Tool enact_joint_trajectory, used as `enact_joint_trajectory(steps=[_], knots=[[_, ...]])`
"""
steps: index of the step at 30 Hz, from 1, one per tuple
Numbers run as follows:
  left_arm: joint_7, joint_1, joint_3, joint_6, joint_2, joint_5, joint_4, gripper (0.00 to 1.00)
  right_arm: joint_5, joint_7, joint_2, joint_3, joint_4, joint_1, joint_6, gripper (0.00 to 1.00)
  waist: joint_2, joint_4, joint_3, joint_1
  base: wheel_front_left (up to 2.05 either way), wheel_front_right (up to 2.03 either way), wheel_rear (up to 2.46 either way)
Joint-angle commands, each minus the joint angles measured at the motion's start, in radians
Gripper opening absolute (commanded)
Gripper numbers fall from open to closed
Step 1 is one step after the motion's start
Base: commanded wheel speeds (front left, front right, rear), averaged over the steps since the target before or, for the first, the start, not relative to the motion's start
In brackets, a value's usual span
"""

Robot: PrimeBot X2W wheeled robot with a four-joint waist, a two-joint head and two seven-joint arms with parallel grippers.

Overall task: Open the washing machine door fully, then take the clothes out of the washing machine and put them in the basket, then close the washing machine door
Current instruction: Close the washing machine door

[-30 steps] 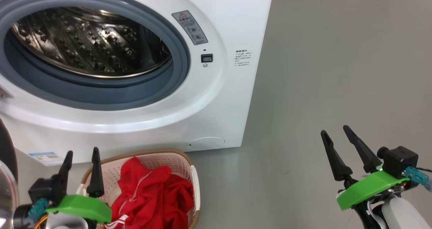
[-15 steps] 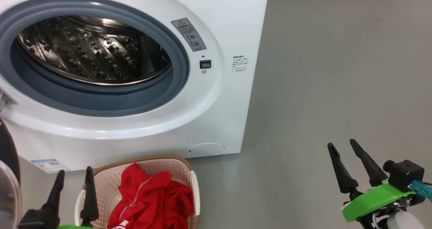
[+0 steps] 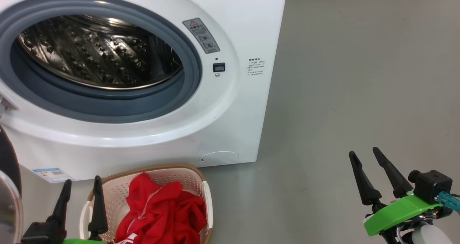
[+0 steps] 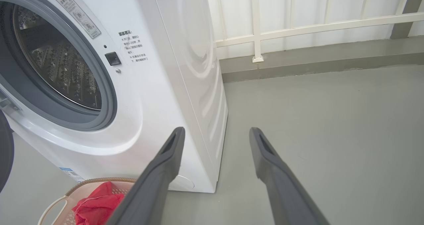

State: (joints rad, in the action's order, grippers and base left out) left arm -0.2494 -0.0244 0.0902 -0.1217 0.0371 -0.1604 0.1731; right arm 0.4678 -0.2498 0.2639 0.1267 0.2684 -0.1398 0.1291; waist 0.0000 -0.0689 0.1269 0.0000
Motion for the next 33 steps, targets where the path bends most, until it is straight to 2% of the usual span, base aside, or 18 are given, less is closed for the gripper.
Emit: enact_joint_trajectory(steps=[1,8,21,33], knots=[[-0.012,-0.014,0.027,0.01,0.013,0.003,-0.028,1.0,-0.009,-0.012,0.014,0.021,-0.027,0.0,0.002,1.0,0.0,0.0,0.0,0.0,-0.45,0.45,0.0],[-0.012,-0.006,0.019,0.013,0.013,-0.002,-0.028,1.0,-0.007,-0.012,0.016,0.02,-0.027,0.006,0.002,1.0,0.0,0.005,-0.004,0.0,-0.99,0.99,0.0],[-0.012,0.007,0.01,0.014,0.013,-0.007,-0.033,1.0,-0.006,-0.012,0.018,0.025,-0.024,0.008,0.002,1.0,0.0,0.015,-0.007,0.0,-1.66,1.62,0.04],[-0.012,0.005,-0.002,0.018,0.013,-0.02,-0.034,1.0,-0.008,-0.012,0.02,0.028,-0.025,0.007,0.002,1.0,0.0,0.023,-0.008,0.0,-0.29,0.29,0.0]])
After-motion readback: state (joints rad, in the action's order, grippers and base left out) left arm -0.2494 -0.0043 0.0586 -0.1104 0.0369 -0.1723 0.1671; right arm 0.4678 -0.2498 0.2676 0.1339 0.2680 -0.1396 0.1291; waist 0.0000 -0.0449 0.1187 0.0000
